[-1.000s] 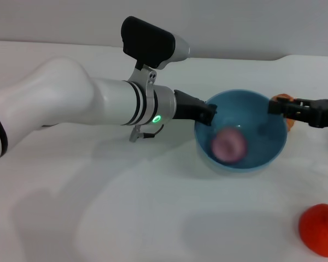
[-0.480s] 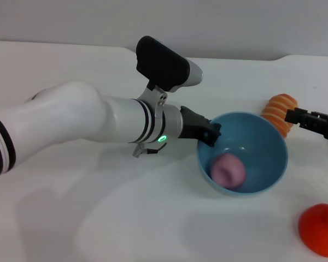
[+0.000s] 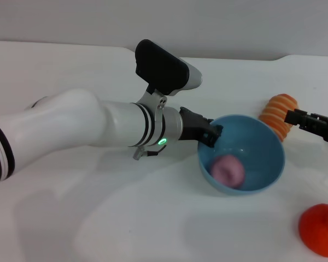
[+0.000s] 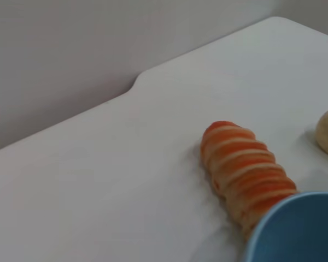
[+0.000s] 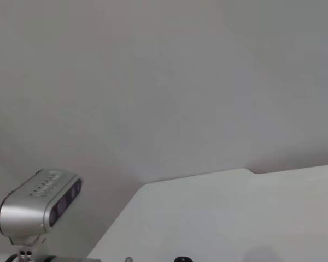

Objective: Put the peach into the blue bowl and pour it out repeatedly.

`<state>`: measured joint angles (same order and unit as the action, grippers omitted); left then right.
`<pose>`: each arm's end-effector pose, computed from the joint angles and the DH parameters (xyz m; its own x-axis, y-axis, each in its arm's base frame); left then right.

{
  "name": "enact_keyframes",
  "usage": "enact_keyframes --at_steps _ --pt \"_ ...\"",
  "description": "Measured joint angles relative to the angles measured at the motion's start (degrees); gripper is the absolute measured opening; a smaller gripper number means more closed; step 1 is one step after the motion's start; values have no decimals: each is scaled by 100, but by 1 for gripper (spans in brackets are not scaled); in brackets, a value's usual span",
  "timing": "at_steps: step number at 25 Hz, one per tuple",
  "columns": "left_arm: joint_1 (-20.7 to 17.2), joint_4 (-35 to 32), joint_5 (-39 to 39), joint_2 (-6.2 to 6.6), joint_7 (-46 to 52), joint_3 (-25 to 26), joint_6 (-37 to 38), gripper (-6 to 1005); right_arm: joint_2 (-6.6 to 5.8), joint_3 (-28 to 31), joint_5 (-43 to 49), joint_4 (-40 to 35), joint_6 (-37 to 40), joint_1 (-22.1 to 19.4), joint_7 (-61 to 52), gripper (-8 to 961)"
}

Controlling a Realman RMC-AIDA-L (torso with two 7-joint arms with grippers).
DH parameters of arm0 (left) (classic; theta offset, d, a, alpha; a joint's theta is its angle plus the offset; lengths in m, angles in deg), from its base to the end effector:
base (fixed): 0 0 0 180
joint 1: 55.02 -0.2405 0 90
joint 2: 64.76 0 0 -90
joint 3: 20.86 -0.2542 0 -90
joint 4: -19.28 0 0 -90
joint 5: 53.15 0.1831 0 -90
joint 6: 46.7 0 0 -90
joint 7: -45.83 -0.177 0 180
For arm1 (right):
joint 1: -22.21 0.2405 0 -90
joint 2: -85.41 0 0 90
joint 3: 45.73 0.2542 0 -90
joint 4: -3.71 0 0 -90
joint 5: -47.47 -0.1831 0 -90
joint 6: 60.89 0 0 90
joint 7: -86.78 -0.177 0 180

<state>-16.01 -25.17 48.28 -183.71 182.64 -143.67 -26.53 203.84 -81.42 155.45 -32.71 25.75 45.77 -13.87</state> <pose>-0.1767 0.3566 -0.1632 0.8263 0.5170 0.2237 0.5610 -0.7196 -0.4092 0.2678 0.3108 -0.0056 0.3942 -0.6379 -0.6615 -0.8320 -0.5535 0.0379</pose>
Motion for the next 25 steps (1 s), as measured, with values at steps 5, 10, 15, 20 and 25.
enact_keyframes --at_steps 5,10,15,20,25 --pt "-45 -77 -1 8 6 5 -36 178 -8 37 -5 5 -35 -4 29 401" --pt "-417 -789 77 84 -165 457 -274 395 -9 190 -6 29 -149 -10 340 401" --pt "-591 -1004 121 86 -499 1008 -404 481 -29 329 -36 -21 -289 -62 793 402" --pt "-897 -1085 123 61 -741 921 -1319 568 -10 699 -90 25 -797 -163 2110 405" --pt "-1151 -990 124 53 -777 -146 -3155 625 39 1217 -1468 983 -1532 -401 4333 485"
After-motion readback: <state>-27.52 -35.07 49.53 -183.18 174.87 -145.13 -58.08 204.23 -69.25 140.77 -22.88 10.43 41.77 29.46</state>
